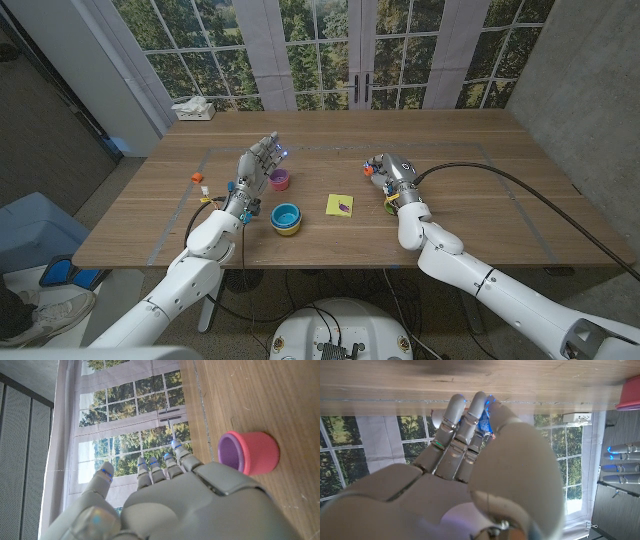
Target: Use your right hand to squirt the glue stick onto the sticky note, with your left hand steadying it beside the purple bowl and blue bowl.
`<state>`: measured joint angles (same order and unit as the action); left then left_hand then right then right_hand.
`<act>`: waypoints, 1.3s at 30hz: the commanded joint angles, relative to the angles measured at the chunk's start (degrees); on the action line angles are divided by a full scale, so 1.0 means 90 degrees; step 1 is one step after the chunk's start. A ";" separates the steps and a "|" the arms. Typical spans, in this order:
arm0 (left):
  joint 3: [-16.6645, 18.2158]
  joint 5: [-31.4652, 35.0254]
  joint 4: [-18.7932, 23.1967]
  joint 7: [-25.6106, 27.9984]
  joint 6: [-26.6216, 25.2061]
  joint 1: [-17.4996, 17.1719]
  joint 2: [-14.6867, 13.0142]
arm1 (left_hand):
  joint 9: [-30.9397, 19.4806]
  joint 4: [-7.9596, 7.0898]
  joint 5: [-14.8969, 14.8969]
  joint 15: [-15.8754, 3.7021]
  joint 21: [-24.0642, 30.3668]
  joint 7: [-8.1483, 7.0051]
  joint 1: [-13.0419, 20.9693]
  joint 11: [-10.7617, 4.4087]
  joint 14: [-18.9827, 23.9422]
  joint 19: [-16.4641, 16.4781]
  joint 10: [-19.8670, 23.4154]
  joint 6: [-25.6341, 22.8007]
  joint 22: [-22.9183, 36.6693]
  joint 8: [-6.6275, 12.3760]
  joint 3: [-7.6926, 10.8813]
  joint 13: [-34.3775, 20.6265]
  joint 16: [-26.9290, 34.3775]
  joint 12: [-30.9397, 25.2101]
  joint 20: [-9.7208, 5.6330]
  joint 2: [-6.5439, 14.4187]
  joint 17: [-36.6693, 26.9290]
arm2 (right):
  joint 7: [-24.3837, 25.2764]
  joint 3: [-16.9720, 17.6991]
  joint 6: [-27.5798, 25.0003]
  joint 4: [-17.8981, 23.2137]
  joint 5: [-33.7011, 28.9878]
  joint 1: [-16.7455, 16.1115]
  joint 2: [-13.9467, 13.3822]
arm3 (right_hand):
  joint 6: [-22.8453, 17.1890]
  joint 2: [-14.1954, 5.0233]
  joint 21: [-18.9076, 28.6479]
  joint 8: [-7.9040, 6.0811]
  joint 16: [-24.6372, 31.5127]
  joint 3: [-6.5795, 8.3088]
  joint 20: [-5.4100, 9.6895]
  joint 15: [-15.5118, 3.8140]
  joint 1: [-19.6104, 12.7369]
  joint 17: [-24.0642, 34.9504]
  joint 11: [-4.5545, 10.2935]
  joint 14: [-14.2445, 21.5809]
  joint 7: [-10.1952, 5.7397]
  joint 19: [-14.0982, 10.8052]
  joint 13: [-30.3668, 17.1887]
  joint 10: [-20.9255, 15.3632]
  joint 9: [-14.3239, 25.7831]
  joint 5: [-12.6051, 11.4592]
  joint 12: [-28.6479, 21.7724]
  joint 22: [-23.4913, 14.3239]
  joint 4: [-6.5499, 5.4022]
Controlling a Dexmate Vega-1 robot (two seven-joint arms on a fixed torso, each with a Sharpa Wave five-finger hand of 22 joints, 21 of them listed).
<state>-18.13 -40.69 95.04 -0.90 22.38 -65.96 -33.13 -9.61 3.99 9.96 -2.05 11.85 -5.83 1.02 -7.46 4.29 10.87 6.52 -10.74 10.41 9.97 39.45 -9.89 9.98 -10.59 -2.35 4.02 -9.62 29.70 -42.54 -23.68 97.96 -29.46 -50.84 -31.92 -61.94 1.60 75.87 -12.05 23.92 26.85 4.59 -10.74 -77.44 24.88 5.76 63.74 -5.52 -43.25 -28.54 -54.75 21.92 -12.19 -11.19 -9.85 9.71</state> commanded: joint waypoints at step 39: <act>-0.0039 0.0167 0.0178 0.0248 -0.0065 -0.0016 0.0027 | -0.0015 0.0126 0.0025 -0.0573 -0.0013 0.0022 0.0090 -0.0034 -0.0029 0.0009 -0.0051 0.0062 -0.0001 0.0012 0.0025 0.0006 -0.0008 0.0004 -0.0185 0.0079 0.0012 | -0.1407 -0.0255 -0.1453 0.0553 0.0972 0.0568 -0.0331 | 0.2305 0.1008 -0.1307 0.0116 -0.0327 -0.2146 -0.0252 -0.0053 0.4122 0.0435 -0.0004 -0.2218 -0.0037 0.0550 0.0461 0.2051 -0.0565 -0.0237 -0.0005 0.0040 -0.1165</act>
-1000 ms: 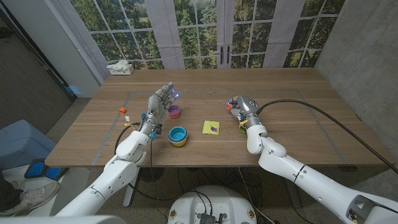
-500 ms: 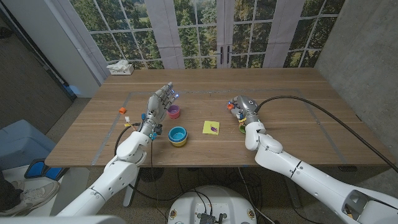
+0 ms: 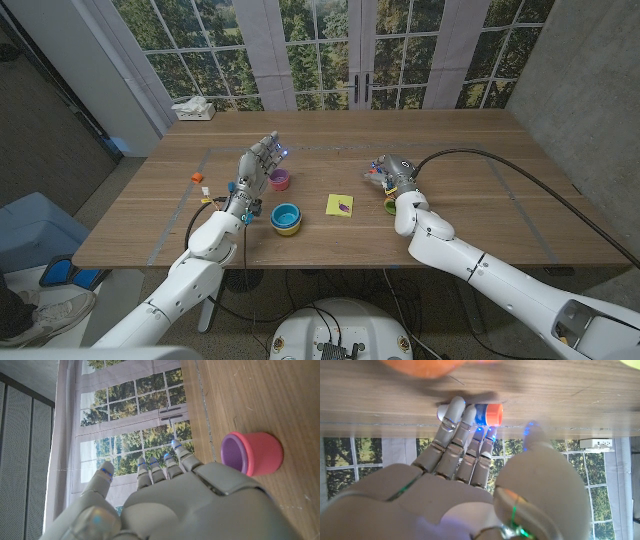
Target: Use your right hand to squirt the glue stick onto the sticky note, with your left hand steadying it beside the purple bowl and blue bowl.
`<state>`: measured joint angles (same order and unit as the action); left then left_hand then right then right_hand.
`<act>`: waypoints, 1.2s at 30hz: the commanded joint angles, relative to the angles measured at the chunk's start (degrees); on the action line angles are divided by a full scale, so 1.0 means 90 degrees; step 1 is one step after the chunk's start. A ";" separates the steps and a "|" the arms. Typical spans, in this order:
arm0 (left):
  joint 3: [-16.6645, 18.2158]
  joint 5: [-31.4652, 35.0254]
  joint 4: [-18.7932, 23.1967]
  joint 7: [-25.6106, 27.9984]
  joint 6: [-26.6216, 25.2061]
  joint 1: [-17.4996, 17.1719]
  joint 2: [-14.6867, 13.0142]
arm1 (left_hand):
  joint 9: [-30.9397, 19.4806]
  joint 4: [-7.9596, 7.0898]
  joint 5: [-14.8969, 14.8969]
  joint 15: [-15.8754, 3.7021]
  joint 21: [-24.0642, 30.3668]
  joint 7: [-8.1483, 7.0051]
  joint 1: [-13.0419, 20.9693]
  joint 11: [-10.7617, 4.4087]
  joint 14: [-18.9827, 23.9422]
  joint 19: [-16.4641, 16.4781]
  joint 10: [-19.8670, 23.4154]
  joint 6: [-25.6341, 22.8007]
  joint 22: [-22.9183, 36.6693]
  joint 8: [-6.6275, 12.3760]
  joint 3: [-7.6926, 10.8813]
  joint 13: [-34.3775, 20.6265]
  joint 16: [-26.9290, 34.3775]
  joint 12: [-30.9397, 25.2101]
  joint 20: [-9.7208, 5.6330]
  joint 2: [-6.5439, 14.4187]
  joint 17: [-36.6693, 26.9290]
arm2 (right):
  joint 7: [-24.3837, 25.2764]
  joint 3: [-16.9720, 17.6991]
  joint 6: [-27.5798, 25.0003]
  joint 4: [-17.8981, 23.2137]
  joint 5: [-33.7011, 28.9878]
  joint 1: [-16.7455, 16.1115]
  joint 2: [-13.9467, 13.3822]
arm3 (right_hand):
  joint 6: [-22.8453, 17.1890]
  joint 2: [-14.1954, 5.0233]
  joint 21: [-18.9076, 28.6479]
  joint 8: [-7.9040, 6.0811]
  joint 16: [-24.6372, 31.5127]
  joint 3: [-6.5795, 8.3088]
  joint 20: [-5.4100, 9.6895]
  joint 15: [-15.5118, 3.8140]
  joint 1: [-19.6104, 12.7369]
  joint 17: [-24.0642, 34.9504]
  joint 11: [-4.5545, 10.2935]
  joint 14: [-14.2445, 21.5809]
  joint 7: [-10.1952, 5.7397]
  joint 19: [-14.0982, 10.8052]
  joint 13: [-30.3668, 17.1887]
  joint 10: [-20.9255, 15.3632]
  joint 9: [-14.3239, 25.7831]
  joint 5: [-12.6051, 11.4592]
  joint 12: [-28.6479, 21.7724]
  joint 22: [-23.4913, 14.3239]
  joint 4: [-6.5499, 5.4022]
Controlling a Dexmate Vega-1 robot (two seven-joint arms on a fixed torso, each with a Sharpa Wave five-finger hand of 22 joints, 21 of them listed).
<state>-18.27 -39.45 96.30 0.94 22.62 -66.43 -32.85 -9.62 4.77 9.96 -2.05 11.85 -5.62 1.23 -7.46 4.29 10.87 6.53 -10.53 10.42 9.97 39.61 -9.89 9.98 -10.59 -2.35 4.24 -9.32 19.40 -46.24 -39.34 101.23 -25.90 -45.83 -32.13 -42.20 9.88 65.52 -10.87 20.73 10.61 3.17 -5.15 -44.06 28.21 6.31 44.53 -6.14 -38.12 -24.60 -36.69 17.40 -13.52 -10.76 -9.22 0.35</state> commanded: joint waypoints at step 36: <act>-0.0089 -0.0016 -0.0049 -0.0064 -0.0139 0.0159 0.0021 | -0.0017 0.0178 0.0018 -0.0561 -0.0016 0.0001 0.0148 -0.0018 -0.0051 0.0005 -0.0073 0.0060 -0.0002 0.0018 0.0011 0.0005 -0.0013 0.0003 -0.0198 0.0069 -0.0013 | 0.0611 0.1567 0.7427 -0.2297 0.2772 -0.0808 0.0054 | 0.0347 -0.1962 -0.1687 -0.0048 -0.0504 -0.0011 -0.0099 -0.0012 0.2027 -0.0159 -0.0695 -0.1406 0.0635 0.1214 0.0292 0.0292 -0.0545 0.0342 0.0013 -0.0040 -0.0694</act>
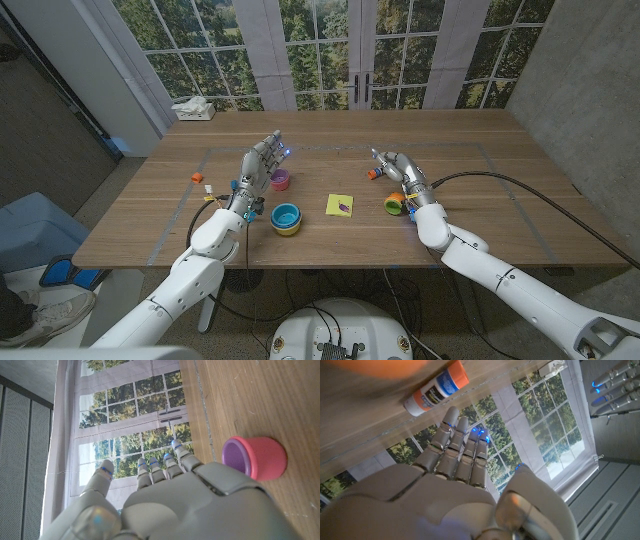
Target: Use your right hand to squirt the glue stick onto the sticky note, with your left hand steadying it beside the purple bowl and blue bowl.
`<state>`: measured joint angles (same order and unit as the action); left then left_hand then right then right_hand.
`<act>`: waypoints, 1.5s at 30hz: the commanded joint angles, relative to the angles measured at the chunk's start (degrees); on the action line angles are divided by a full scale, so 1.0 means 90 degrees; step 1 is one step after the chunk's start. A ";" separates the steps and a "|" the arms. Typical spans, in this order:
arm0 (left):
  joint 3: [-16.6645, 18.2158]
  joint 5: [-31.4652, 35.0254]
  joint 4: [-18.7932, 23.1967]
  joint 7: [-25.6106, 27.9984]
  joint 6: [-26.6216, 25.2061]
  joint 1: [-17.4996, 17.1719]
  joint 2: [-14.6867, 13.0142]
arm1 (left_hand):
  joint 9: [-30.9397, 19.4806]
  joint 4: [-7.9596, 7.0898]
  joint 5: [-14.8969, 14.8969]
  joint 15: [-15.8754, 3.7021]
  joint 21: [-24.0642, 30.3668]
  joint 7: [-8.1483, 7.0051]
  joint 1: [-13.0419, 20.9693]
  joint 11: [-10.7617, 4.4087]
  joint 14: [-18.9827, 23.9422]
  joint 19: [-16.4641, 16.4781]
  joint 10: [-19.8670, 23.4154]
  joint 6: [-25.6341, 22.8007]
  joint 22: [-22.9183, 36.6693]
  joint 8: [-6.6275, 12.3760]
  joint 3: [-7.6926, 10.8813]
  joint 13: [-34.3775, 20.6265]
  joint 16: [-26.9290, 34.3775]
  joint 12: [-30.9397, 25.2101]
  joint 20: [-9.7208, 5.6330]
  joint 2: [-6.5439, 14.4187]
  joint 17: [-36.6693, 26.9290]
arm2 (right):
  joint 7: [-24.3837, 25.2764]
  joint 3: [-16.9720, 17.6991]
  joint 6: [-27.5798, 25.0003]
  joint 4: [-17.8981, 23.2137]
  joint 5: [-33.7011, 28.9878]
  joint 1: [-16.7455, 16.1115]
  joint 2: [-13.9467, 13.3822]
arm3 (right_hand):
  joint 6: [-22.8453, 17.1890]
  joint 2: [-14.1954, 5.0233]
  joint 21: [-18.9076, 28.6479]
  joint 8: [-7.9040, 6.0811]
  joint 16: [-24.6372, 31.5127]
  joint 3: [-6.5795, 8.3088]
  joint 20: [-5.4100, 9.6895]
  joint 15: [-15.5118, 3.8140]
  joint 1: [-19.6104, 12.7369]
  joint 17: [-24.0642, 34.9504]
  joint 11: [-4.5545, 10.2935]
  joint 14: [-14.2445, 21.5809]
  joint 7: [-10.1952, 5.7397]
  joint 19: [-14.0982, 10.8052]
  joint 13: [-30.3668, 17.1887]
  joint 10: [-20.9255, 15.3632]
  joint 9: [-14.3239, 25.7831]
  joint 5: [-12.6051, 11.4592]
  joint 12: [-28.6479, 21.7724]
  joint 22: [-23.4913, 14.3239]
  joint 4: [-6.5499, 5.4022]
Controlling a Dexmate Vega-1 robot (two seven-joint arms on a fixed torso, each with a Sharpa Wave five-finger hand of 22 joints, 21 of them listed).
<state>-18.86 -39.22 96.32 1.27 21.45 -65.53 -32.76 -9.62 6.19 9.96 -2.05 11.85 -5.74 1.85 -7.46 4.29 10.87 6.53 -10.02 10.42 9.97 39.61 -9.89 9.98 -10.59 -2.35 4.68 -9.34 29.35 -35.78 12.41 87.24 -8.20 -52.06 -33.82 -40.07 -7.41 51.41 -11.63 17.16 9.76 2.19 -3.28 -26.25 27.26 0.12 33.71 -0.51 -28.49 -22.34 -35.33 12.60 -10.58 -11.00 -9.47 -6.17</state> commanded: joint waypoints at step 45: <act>0.0167 -0.0475 -0.0481 -0.0777 0.0117 0.0223 -0.0122 | -0.0012 0.0114 0.0016 -0.0464 -0.0255 -0.0018 0.0070 0.0026 -0.0275 -0.0993 -0.0396 0.0461 -0.0028 0.0011 -0.0024 0.0003 -0.0018 0.0012 -0.0158 0.0136 -0.0014 | -0.4721 0.1141 0.2535 -0.1689 0.5163 -0.0084 0.0944 | 0.2393 0.0224 -0.2244 0.0184 -0.0741 0.0958 0.0171 -0.0048 0.0827 -0.0938 -0.0034 -0.2676 0.0207 0.1910 0.1033 0.2229 -0.0246 -0.0043 0.0088 0.0021 0.0091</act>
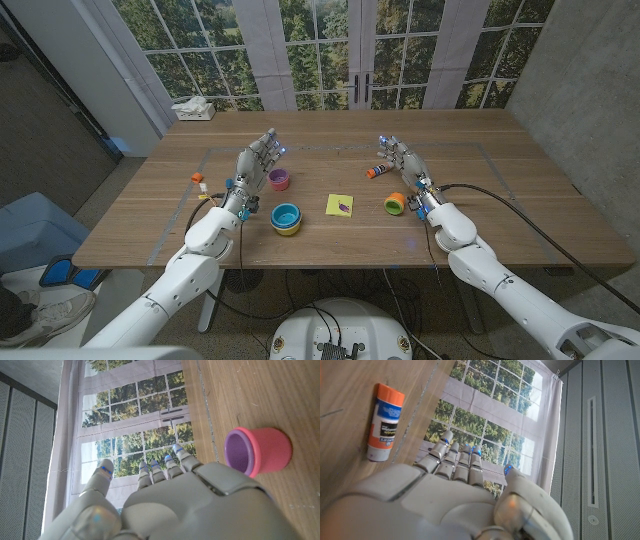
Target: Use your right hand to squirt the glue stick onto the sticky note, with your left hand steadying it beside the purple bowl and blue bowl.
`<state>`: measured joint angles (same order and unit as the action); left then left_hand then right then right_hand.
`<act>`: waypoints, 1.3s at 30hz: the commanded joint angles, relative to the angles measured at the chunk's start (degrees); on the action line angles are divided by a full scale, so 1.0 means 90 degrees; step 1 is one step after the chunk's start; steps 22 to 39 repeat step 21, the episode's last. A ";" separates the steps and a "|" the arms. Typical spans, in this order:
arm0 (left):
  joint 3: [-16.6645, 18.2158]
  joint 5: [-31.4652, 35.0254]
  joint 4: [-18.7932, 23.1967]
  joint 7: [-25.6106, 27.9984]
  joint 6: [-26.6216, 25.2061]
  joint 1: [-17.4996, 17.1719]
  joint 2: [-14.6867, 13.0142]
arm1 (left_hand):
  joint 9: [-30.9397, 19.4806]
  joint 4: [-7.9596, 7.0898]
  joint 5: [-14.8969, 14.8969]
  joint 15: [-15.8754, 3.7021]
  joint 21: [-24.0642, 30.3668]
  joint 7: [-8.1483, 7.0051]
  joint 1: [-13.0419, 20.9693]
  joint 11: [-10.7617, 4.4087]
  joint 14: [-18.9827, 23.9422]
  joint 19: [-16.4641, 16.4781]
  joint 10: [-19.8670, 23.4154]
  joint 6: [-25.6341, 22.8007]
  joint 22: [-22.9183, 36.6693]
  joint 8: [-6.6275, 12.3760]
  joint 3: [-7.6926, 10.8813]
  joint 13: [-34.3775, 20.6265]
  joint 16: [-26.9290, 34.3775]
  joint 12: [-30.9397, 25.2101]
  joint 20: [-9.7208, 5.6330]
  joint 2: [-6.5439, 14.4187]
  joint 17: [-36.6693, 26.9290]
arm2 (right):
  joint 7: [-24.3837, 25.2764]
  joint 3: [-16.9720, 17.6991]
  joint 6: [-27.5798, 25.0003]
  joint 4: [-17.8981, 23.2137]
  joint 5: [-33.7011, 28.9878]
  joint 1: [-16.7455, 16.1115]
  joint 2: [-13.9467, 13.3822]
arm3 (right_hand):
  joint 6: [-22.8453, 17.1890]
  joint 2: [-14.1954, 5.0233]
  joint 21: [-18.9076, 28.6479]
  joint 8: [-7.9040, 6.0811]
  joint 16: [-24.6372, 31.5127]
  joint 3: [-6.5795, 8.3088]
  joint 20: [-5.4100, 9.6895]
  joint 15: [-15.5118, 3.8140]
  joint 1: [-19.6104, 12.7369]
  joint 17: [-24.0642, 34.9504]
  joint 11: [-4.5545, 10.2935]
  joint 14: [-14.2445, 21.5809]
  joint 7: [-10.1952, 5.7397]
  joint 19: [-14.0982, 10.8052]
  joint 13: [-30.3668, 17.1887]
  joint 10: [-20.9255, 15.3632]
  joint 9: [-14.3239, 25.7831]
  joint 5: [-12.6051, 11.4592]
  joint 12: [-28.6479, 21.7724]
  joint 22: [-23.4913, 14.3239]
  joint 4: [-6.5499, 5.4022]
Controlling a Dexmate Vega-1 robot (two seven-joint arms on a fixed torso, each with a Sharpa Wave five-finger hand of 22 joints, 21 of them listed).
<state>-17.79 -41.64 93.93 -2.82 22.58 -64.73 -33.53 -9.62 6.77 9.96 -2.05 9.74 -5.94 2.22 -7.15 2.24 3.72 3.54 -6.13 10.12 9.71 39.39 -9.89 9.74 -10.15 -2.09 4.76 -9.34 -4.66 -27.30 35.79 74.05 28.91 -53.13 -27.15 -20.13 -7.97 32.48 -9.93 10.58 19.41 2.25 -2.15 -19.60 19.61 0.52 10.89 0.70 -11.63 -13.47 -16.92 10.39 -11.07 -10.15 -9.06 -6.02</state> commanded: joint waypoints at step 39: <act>0.0228 -0.0527 -0.0489 -0.0556 0.0001 0.0141 -0.0026 | -0.0009 -0.0274 0.0047 -0.0513 0.0117 0.0086 -0.0072 0.0095 -0.0290 -0.0098 -0.0161 0.0044 -0.0008 0.0039 0.0046 0.0005 0.0009 -0.0024 -0.0275 0.0518 -0.0064 | -0.2012 0.0793 0.0445 -0.0786 0.2286 -0.0009 0.0980 | 0.0284 0.0465 -0.0392 -0.0075 0.0052 -0.0229 0.0162 -0.0021 0.0280 -0.0262 -0.0185 -0.0214 0.0257 0.0086 0.0139 0.0280 -0.0007 -0.0041 -0.0072 -0.0031 0.0153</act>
